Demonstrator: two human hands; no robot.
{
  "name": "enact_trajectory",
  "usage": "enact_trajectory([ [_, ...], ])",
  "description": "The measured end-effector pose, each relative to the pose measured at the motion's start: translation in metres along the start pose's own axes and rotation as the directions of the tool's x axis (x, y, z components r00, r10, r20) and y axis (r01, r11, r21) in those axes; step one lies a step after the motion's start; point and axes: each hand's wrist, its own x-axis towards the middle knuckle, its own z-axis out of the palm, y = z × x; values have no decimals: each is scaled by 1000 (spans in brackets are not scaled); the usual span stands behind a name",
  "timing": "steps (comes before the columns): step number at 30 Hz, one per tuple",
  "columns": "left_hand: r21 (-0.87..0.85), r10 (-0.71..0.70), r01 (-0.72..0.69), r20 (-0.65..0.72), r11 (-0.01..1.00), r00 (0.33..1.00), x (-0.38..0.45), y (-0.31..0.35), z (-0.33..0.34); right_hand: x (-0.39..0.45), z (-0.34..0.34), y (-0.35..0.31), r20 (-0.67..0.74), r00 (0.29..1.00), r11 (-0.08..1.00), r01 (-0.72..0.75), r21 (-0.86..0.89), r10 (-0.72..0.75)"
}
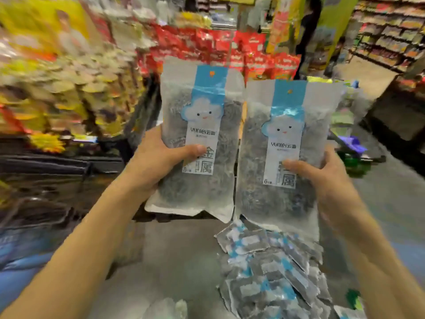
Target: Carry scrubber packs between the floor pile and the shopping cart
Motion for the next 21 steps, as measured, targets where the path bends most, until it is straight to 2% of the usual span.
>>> enact_trajectory([
  [2,9,2,-1,-156,1000,988,-22,0,-49,13,53,2,148,989,1000,-12,11,10],
  [5,17,13,-8,-360,1000,933,-55,0,-117,25,136,2,364,931,1000,-25,15,18],
  [10,18,9,2,-620,1000,785,-109,-6,-219,27,276,8,622,783,1000,-22,7,13],
  [14,6,-9,20,-753,1000,658,-141,-21,-289,19,379,19,741,671,1000,-22,-18,29],
  [21,-70,-95,68,-858,995,505,-166,-38,-388,10,517,34,859,508,997,-54,-52,72],
])
